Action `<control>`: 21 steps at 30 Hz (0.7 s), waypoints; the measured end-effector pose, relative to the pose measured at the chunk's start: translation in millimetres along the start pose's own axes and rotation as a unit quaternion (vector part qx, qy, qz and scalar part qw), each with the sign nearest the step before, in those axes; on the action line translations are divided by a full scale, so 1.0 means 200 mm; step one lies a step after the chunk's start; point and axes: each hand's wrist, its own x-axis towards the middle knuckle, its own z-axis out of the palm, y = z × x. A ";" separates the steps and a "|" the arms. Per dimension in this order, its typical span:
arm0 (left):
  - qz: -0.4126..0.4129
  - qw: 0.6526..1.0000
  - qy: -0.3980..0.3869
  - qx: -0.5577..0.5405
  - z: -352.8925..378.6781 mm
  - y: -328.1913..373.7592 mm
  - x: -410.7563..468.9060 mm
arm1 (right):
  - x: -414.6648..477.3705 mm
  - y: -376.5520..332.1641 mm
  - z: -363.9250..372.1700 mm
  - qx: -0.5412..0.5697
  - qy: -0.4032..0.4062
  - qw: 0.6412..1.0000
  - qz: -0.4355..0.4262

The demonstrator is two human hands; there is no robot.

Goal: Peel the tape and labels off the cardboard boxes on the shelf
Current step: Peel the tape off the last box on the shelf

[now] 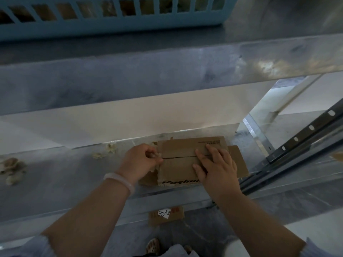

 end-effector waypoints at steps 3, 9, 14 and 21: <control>0.004 0.999 0.037 -0.005 0.04 -0.02 0.00 | 0.00 0.00 0.00 0.002 0.003 1.000 0.004; -0.140 0.972 0.033 -0.186 0.10 -0.10 -0.02 | 0.00 0.00 -0.01 0.011 0.001 1.000 0.002; -0.254 0.864 0.028 -0.433 0.10 -0.08 -0.07 | -0.01 0.00 0.00 0.008 0.019 1.000 -0.008; -0.168 0.959 0.065 -0.220 0.06 -0.13 -0.04 | -0.01 -0.01 -0.01 0.001 0.017 1.000 -0.008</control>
